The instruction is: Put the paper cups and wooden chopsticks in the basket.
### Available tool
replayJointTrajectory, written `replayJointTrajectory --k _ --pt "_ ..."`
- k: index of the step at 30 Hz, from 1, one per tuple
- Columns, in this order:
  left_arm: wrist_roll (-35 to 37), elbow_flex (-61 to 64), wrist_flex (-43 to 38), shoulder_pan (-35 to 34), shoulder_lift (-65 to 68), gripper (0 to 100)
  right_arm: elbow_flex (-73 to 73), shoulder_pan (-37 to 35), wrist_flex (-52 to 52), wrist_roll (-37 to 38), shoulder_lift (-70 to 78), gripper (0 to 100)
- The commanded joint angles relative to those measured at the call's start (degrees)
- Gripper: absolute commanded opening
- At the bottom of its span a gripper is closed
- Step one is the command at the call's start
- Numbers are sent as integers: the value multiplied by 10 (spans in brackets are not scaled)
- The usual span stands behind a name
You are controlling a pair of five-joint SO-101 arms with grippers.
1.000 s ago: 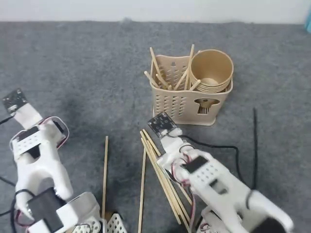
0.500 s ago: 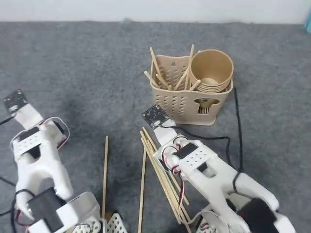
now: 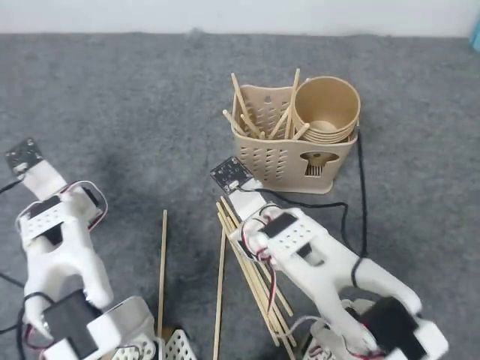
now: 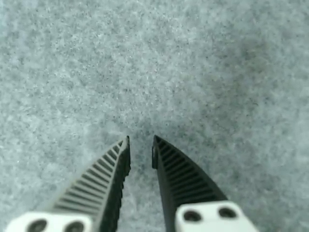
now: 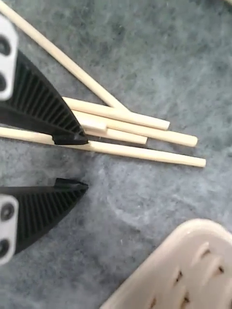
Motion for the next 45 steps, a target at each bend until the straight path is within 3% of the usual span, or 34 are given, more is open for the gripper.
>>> replayJointTrajectory --k 1,6,14,18,21,30,34,39,45 --pt "7 -4 -11 4 -28 70 -38 -15 0 2 6 128" --pt "7 -4 -11 4 -28 70 -39 -33 14 -18 -14 128" --pt "7 -4 -11 4 -28 70 -44 0 -58 -18 81 121" --pt "7 -4 -11 4 -28 70 -59 14 -53 -18 85 6" --pt "7 -4 -11 4 -28 70 -51 7 -49 -18 57 20" --pt "7 -5 -11 4 -28 70 -44 -44 127 -18 -221 6" --pt "7 -5 -11 4 -28 70 -44 -56 148 -18 -408 6" --pt "7 -5 -11 4 -28 70 -43 -41 65 -19 -618 6" --pt "7 -5 -11 4 -28 70 -43 42 -108 -20 -684 6"
